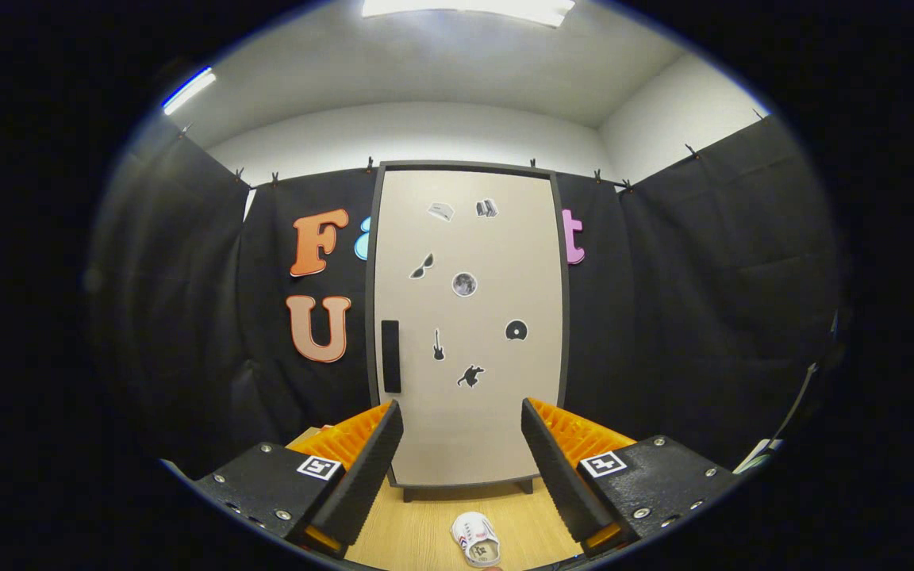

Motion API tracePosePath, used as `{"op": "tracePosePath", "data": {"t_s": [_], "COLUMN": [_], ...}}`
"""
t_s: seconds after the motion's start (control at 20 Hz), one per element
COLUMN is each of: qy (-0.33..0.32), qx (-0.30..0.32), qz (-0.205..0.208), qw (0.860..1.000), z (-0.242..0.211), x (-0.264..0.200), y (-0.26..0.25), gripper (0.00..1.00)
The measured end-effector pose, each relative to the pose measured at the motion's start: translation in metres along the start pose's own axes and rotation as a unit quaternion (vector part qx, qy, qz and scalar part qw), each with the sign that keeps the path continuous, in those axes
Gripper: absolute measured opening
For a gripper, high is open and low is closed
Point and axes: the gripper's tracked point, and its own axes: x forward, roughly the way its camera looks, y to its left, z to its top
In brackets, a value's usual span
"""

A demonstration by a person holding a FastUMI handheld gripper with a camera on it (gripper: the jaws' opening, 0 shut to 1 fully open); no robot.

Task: Open the shoe cabinet door, grab the shoes and put them into the shoe cabinet, then close the shoe cabinet door.

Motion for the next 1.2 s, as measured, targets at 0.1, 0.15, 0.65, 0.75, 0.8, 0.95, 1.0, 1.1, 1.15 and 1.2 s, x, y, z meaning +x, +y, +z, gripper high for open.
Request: {"op": "tracePosePath", "data": {"t_s": [0.1, 0.15, 0.65, 0.75, 0.8, 0.95, 1.0, 1.1, 1.15, 1.2], "qy": [0.000, -0.001, 0.004, 0.006, 0.006, 0.007, 0.007, 0.006, 0.006, 0.006], "qx": [0.002, 0.001, -0.009, -0.010, -0.010, -0.013, -0.014, -0.011, -0.009, -0.009], "qz": [0.000, -0.001, 0.000, 0.001, 0.003, 0.005, 0.005, 0.008, 0.009, 0.011], "qw": [1.000, 1.000, 1.000, 1.000, 1.000, 1.000, 1.000, 1.000, 1.000, 1.000], "z": [0.000, 0.000, -0.003, -0.004, -0.004, -0.005, -0.005, -0.005, -0.005, -0.005], "x": [0.000, 0.000, 0.004, 0.007, 0.008, 0.012, 0.014, 0.020, 0.024, 0.028], "y": [0.001, 0.000, 0.006, 0.008, 0.010, 0.013, 0.015, 0.018, 0.020, 0.022], "gripper": [0.94, 0.94, 0.94, 0.94, 0.94, 0.94, 0.94, 0.94, 0.94, 0.94]}}
